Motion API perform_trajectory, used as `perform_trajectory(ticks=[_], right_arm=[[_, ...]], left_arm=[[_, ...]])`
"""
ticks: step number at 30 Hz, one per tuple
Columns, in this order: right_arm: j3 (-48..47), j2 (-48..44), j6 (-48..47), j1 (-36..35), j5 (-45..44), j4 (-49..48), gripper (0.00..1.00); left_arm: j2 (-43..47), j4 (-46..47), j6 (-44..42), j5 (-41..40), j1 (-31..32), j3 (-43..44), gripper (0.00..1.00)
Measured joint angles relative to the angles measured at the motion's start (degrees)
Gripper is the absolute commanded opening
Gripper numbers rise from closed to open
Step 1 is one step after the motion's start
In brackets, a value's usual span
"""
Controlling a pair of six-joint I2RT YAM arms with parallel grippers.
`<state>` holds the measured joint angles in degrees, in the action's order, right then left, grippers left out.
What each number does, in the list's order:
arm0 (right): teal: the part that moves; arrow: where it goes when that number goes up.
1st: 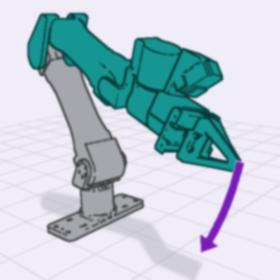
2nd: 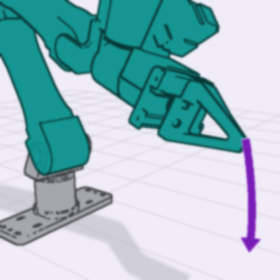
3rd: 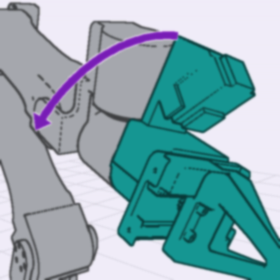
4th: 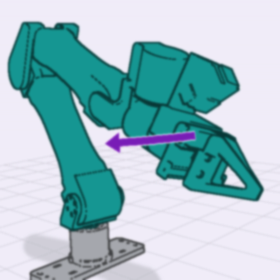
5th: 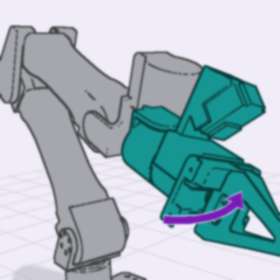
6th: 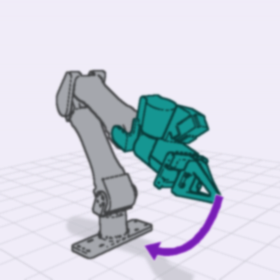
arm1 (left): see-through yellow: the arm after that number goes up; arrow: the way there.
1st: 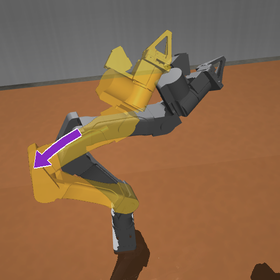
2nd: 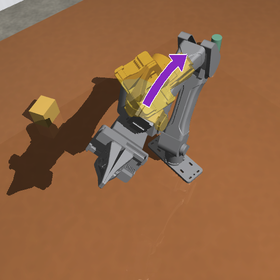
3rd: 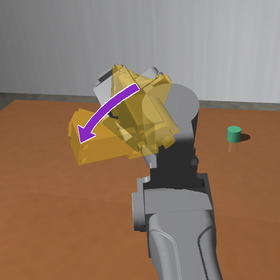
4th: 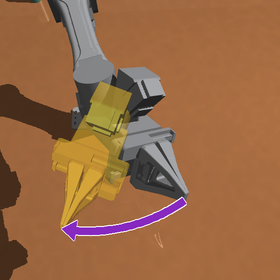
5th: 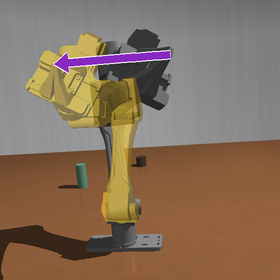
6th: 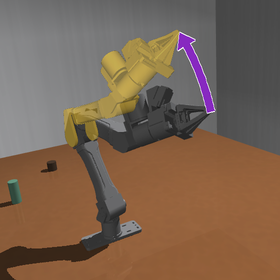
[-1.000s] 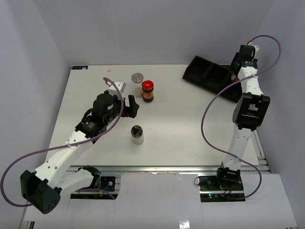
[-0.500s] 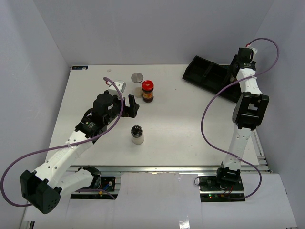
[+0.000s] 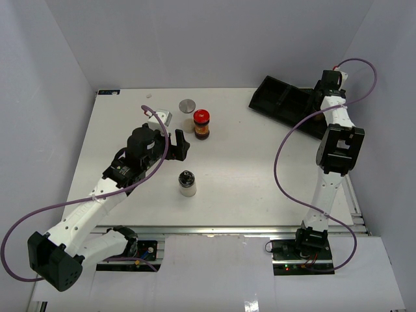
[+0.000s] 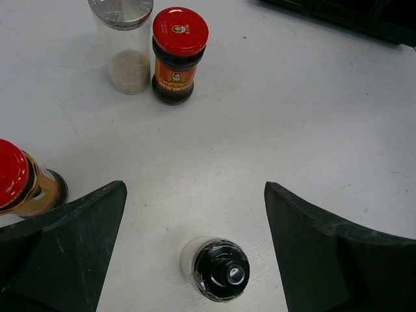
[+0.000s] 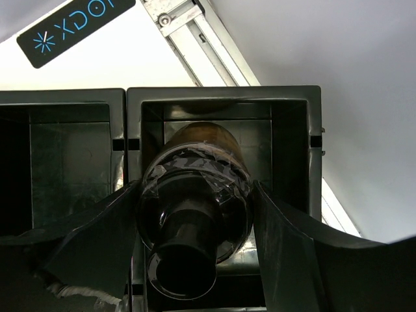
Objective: Organize the condiment bottles
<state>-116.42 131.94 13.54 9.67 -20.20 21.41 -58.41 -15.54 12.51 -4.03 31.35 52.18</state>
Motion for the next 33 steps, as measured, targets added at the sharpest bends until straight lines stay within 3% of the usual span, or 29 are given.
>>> perform_trajectory(ticks=[9,23,26,33], right_arm=[[-0.04,0.11,-0.08,0.00,0.01,-0.34,0.88],[-3.76,-1.75,-0.30,-0.82,-2.26,5.43,0.92],[-2.91,-5.32,-0.25,-1.75,-2.19,8.71,0.92],[10.07,-24.52,-1.15,-9.67,3.04,12.61,0.92]], left_arm=[[0.02,-0.36,0.00,0.00,0.00,0.07,0.98],[0.02,-0.33,-0.04,-0.36,0.00,0.07,0.98],[0.00,-0.33,-0.03,-0.93,0.00,0.07,0.98],[-1.25,-0.96,0.00,-1.58,0.00,0.31,0.98]])
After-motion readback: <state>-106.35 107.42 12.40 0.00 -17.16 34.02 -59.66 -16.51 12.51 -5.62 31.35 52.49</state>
